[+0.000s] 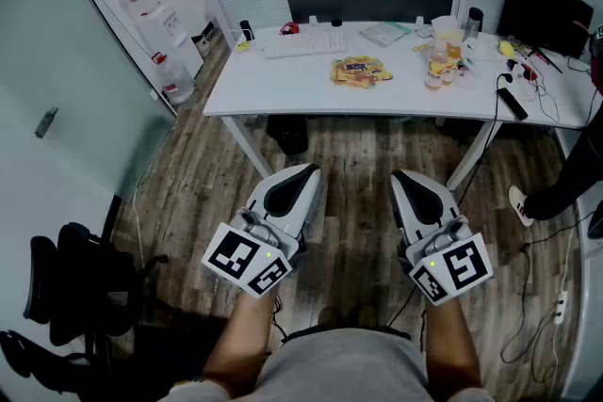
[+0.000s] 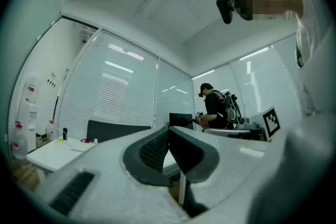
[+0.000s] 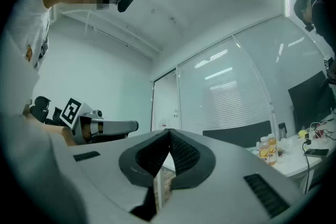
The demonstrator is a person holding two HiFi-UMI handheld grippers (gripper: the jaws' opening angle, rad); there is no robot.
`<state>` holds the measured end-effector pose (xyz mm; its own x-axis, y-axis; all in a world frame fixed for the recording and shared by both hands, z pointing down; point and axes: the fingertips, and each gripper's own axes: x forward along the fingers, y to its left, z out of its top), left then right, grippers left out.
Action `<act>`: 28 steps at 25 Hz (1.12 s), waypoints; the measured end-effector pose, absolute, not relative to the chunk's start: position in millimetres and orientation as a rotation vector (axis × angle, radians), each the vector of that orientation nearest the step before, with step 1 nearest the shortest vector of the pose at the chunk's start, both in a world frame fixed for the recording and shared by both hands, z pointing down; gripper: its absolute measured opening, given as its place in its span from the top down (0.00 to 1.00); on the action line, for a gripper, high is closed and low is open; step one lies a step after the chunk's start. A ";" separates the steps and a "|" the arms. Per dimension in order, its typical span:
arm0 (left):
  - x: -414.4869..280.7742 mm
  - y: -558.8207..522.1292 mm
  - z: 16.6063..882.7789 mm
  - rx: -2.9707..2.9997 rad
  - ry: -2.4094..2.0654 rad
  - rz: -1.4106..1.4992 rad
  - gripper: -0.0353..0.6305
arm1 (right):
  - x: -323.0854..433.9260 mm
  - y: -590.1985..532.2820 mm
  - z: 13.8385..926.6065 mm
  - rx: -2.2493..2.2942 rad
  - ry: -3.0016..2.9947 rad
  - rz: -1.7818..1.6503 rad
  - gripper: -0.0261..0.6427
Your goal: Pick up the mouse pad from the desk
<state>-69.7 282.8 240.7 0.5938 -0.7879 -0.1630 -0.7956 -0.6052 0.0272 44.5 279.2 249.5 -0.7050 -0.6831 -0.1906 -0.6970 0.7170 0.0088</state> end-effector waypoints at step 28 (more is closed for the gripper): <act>-19.5 248.6 250.9 -2.680 1.516 0.178 0.92 | 115.0 230.9 260.3 -1.020 2.750 0.063 0.94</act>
<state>-19.5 248.6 250.9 0.5106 -0.8501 -0.1287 -0.8568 -0.5157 0.0068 115.0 230.9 260.3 -0.7392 -0.6404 -0.2086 -0.6493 0.7599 -0.0319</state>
